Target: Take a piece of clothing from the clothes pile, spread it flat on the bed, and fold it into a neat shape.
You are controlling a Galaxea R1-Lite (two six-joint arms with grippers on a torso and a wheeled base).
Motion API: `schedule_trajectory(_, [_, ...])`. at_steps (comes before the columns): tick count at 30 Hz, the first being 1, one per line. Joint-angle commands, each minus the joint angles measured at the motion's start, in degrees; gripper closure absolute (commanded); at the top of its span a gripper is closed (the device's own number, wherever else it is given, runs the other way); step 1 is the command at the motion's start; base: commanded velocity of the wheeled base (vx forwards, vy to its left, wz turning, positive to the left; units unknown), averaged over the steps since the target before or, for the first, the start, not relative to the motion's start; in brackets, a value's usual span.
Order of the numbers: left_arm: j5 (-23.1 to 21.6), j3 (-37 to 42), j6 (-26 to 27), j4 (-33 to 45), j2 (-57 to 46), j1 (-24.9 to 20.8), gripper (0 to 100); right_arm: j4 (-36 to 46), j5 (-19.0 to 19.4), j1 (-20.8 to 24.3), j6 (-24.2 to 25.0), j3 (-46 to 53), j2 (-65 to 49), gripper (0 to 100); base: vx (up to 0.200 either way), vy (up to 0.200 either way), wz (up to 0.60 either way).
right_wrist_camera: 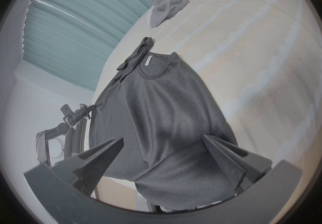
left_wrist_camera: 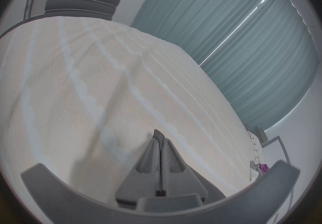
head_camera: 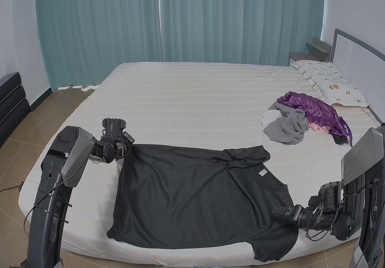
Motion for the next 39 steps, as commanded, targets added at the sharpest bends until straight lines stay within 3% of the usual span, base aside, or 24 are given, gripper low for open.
schedule_trajectory(1, [0.72,-0.94,-0.20,-0.25,0.29,0.18,100,-0.85,-0.05,0.05,0.00,-0.25,0.04,0,0.000,0.000,0.00])
schedule_trajectory(15, [4.06,-1.82,-0.28,-1.84,0.82,0.62,100,-0.85,-0.66,-0.39,0.00,-2.71,-1.28,0,0.000,0.000,0.00])
schedule_trajectory(23, [4.15,-0.24,-0.28,-2.10,0.29,0.36,100,1.70,-8.57,-0.13,-0.70,-15.89,-0.31,0,0.000,0.000,0.00])
schedule_trajectory(27, [4.15,-0.07,-0.28,-2.10,0.29,0.27,100,15.24,-12.00,1.54,-1.58,-29.61,-1.01,0,0.000,0.000,0.00])
schedule_trajectory(28, [4.15,-0.07,-0.28,-2.10,0.29,0.27,100,15.24,-12.00,1.54,-1.58,-29.61,-1.01,0,0.000,0.000,0.00])
schedule_trajectory(30, [4.15,0.55,-0.37,-2.10,0.29,0.18,100,25.70,-13.32,1.72,-2.37,-41.12,0.57,0,0.000,0.000,0.00])
schedule_trajectory(39, [4.15,1.87,-0.37,-2.19,0.03,0.10,100,41.87,-13.85,1.98,-5.54,-61.07,6.90,0,0.000,0.000,0.00])
